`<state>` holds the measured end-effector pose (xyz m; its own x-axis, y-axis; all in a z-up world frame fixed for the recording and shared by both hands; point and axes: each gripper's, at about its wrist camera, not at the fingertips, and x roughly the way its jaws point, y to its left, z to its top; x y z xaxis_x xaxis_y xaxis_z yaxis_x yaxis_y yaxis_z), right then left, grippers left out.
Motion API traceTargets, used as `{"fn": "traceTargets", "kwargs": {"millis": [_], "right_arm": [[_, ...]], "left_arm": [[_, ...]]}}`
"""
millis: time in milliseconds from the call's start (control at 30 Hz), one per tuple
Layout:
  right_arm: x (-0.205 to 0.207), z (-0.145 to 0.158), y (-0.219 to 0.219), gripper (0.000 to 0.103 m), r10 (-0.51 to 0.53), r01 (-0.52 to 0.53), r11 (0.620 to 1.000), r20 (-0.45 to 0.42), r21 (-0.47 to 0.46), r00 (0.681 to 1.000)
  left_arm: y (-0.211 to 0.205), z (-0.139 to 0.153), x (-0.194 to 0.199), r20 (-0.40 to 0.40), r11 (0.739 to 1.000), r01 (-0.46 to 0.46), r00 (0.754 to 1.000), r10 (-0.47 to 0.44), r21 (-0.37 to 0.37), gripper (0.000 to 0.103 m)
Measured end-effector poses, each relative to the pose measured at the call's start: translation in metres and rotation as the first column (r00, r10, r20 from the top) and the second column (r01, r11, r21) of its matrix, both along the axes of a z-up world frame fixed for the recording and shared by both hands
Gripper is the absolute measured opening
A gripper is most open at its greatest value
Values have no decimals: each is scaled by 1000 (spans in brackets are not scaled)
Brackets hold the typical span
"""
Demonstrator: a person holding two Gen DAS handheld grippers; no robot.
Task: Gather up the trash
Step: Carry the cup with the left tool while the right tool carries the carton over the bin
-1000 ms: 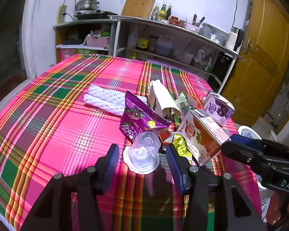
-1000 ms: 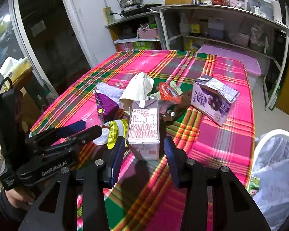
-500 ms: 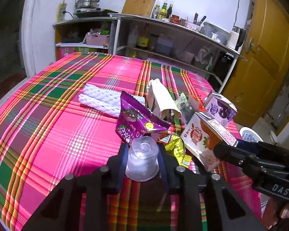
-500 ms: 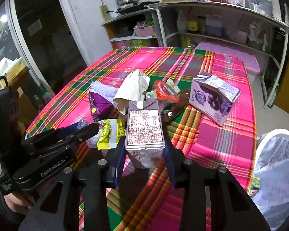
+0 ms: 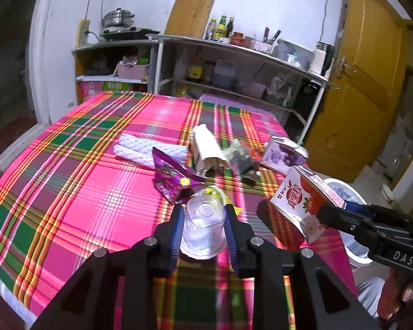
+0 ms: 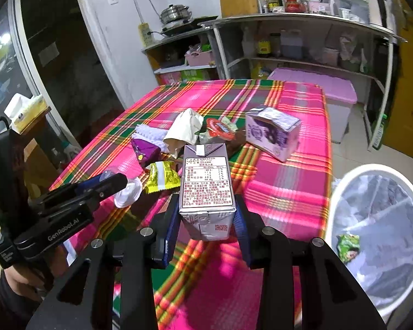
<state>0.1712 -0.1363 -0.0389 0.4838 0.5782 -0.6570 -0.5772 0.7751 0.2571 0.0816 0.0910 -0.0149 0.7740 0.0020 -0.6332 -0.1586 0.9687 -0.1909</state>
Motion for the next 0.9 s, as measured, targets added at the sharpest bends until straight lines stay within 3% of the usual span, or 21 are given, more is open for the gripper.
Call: {"fn": "traceTargets", "kwargs": {"millis": [467, 900], "right_arm": [[-31, 14, -62, 38, -108, 107, 994, 34, 21, 994], [-32, 11, -111, 38, -215, 214, 976, 33, 28, 976]], "left_arm": [[-60, 24, -21, 45, 992, 128, 991, -128, 3, 29], [-117, 32, -14, 49, 964, 266, 963, -267, 18, 29]]}}
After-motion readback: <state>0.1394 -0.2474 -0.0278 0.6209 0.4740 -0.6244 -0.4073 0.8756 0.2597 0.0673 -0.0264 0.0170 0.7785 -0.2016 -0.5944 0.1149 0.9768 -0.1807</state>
